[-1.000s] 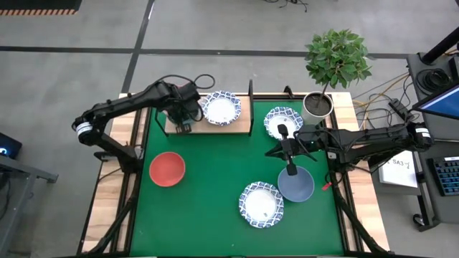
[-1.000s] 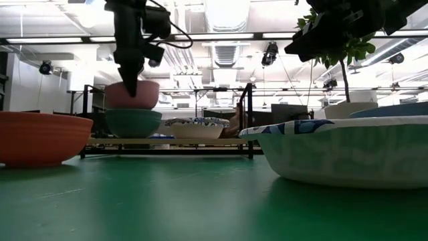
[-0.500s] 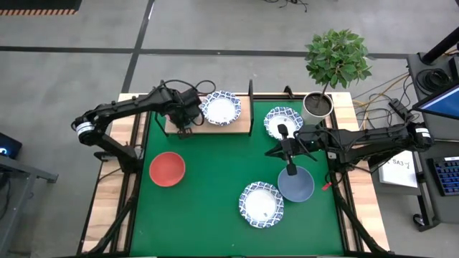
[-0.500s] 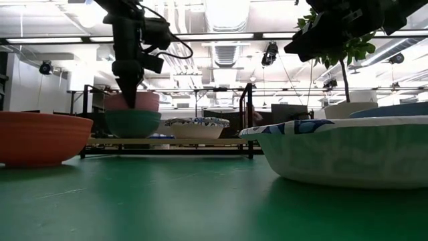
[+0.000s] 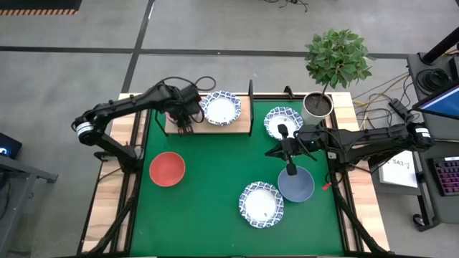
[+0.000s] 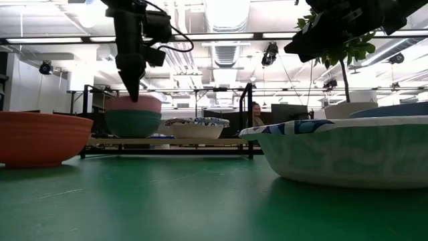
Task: Place and stack bowls onto a shelf
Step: Stack the pink bowl on top of the green bowl on the shelf, then stack the white bowl on top of the white bowls on the shelf
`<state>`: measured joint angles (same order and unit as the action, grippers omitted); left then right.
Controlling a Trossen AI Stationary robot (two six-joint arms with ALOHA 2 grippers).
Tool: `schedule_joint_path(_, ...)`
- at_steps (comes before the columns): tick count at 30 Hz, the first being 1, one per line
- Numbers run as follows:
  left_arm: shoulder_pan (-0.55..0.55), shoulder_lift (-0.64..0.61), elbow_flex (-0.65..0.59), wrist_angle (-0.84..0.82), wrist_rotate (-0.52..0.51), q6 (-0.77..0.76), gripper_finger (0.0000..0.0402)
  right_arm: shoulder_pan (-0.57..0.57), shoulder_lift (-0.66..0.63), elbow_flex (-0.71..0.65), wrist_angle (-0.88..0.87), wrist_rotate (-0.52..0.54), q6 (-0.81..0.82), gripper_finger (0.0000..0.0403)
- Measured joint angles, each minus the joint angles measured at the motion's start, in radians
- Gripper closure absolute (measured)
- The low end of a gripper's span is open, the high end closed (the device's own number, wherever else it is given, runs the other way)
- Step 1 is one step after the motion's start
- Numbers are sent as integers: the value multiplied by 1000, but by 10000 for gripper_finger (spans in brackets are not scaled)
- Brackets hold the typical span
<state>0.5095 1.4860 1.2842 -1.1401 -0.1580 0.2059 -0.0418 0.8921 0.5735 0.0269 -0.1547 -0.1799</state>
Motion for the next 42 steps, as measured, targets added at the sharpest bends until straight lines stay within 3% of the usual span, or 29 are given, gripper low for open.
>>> schedule_joint_path(6, -2, -8, 81, -65, 15, -62, 284, 0, 0, 0, 0, -1, 10, 394)
schedule_joint_path(10, -20, -59, 80, 65, 47, -54, 293, 0, 0, 0, 0, -2, 24, 394)
schedule_joint_path(20, -23, -167, -166, 395, 37, -37, 392, 0, 0, -6, 0, -2, 39, 394)
schedule_joint_path(23, -24, -171, -228, 471, 36, -49, 395, 0, 0, -6, 5, -2, 39, 394)
schedule_joint_path(29, -23, -139, -266, 488, -17, -69, 400, 0, 0, -6, 7, -2, 40, 394)
schedule_joint_path(42, -24, -126, -270, 489, -16, -93, 401, 0, 0, -7, 8, -2, 42, 394)
